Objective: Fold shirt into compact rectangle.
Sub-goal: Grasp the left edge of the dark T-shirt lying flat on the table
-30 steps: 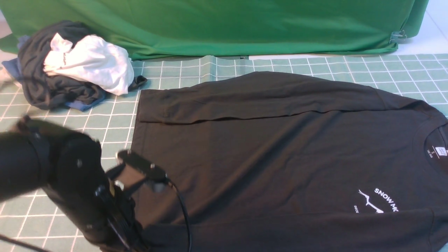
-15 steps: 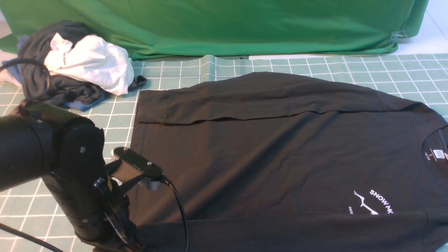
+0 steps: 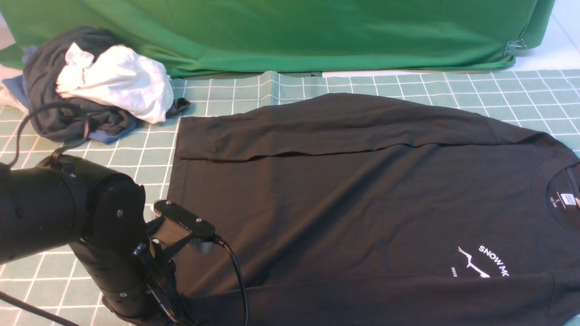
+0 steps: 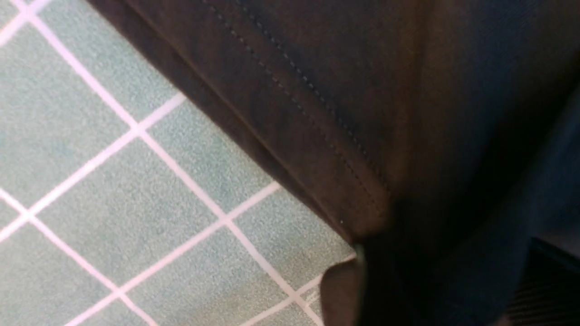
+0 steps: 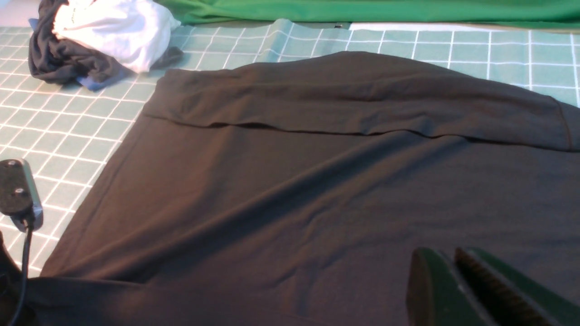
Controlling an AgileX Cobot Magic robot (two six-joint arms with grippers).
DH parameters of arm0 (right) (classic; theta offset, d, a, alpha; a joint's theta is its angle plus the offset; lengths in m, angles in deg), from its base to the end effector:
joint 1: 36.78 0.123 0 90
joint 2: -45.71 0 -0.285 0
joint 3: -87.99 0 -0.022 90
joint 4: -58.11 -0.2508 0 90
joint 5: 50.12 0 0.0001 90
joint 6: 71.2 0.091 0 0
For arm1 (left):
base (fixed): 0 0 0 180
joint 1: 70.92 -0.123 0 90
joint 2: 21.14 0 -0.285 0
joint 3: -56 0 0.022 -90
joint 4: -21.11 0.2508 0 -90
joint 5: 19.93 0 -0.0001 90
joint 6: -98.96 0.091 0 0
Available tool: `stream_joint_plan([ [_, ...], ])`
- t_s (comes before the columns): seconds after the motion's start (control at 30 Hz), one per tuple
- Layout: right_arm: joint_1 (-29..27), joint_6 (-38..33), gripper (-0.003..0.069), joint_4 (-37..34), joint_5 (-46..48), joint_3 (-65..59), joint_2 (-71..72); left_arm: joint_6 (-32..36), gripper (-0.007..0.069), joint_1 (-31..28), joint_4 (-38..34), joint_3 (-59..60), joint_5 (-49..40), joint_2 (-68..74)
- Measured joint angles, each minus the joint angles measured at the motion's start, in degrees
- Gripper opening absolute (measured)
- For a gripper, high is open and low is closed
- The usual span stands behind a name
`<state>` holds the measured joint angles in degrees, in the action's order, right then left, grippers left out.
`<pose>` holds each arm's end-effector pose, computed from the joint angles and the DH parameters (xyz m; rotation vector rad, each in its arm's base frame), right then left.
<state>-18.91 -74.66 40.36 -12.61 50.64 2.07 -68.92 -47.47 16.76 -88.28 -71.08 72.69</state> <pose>0.1067 0.0522 0.3398 -0.2460 2.0587 0.5007 0.2046 -0.0946 0.1738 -0.8821 -2.9952 0.0895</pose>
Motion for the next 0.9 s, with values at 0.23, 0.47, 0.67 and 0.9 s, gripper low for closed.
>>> stream_joint_plan([
  [0.23,0.0,0.0,0.0064,0.0,0.0,0.0,0.0,0.8,0.0025,0.0,-0.2,-0.7,-2.2,0.2],
  [0.47,0.0,0.0,0.0071,0.0,0.0,0.0,0.0,0.9,0.0017,0.0,-0.6,-7.0,-11.2,0.2],
  [0.67,0.0,0.0,0.0073,0.0,0.0,0.0,0.0,-0.9,0.0017,0.0,-0.1,-11.4,-13.6,0.2],
  [0.9,0.0,0.0,0.0079,0.0,0.0,0.0,0.0,-3.9,0.0017,0.0,-0.7,-12.9,-17.8,0.2],
])
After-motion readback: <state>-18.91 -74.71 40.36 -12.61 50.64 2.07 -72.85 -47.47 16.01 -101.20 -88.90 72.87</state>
